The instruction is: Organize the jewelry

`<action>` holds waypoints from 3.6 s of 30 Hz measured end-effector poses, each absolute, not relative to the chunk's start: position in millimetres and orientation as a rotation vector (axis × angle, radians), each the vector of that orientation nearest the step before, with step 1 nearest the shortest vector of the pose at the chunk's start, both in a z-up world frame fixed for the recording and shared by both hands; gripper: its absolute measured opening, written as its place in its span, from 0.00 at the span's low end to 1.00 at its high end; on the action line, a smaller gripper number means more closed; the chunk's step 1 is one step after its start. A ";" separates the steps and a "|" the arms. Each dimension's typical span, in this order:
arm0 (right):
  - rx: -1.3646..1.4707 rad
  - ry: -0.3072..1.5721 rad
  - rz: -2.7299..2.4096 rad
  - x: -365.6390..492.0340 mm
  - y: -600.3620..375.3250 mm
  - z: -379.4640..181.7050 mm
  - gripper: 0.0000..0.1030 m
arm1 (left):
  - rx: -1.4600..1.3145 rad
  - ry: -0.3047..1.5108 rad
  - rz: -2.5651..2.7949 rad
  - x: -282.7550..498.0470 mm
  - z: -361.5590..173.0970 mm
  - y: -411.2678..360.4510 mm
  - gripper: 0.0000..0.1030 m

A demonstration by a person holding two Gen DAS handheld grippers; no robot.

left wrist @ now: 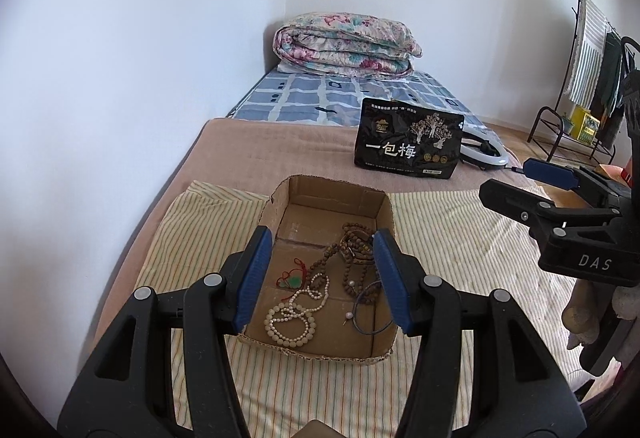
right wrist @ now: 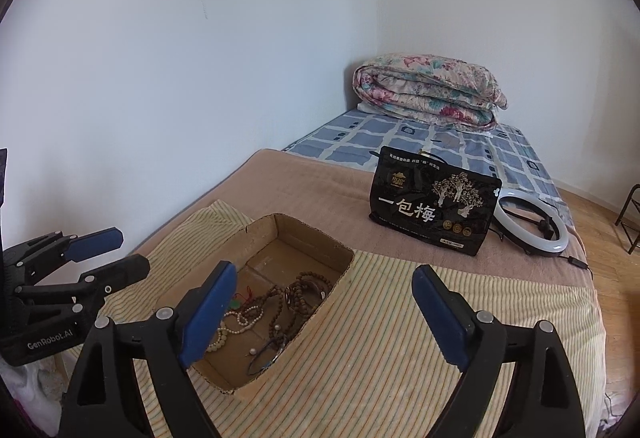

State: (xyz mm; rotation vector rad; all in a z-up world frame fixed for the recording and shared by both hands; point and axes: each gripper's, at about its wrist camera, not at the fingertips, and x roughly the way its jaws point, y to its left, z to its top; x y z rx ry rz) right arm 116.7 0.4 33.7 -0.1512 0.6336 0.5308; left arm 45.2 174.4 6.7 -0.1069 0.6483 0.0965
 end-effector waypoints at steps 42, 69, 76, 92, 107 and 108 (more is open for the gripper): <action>-0.148 0.596 0.426 76.9 -69.1 17.4 1.00 | -0.008 0.578 0.097 -0.2 15.2 127.9 0.92; -0.164 0.596 0.422 74.4 -70.5 16.2 1.00 | 0.003 0.574 0.149 -2.9 15.9 124.2 0.99; -0.165 0.596 0.423 74.5 -70.6 16.2 1.00 | 0.003 0.574 0.149 -2.7 15.8 124.2 0.99; -0.165 0.597 0.422 74.5 -70.5 16.0 1.00 | 0.003 0.573 0.150 -3.1 15.3 123.6 0.99; -0.165 0.597 0.423 74.6 -70.5 16.5 1.00 | 0.006 0.572 0.150 -3.5 15.4 123.0 0.99; -0.165 0.598 0.423 74.6 -70.6 16.3 1.00 | 0.006 0.572 0.151 -3.4 15.4 122.9 0.99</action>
